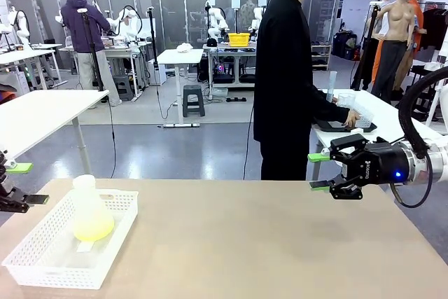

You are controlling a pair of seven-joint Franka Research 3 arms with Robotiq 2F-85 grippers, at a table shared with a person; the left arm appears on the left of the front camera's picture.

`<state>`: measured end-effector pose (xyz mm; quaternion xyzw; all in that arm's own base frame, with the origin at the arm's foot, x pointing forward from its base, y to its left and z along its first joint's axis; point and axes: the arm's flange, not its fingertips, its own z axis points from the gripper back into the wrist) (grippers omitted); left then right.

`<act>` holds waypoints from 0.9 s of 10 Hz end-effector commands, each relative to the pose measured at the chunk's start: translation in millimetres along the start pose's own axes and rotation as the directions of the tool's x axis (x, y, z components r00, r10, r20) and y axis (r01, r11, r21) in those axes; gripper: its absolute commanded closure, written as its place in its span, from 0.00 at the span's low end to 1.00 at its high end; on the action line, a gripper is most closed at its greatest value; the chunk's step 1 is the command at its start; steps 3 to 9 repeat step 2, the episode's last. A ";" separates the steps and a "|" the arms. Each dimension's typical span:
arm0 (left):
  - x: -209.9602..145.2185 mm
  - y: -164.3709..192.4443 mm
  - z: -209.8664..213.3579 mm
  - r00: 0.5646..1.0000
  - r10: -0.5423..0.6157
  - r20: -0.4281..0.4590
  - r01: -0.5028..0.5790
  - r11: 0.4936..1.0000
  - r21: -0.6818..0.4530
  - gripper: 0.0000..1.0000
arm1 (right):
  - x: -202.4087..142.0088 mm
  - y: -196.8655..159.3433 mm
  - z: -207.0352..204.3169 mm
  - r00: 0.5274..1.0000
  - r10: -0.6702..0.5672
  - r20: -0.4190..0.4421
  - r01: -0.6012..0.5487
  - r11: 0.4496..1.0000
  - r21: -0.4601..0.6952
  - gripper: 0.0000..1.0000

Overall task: Prepare the solutions needed for the experiment.
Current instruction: When the human places the Big flask in the center of the table, pick up the Big flask and place it in the left Organizing basket.

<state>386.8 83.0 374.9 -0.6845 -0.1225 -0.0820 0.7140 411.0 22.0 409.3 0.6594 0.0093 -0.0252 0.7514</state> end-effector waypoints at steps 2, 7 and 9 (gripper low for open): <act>-0.4 -6.6 0.5 1.000 -0.017 -0.002 0.017 1.000 0.003 0.00 | 0.0 1.7 -0.7 1.000 0.006 -0.001 -0.006 1.000 0.007 0.32; -0.4 -6.6 0.5 1.000 -0.017 -0.002 0.017 1.000 0.003 0.00 | 0.0 1.7 -0.7 1.000 0.006 -0.001 -0.006 1.000 0.007 0.32; -0.4 -6.6 0.5 1.000 -0.017 -0.002 0.017 1.000 0.003 0.00 | 0.0 1.7 -0.7 1.000 0.006 -0.001 -0.006 1.000 0.007 0.32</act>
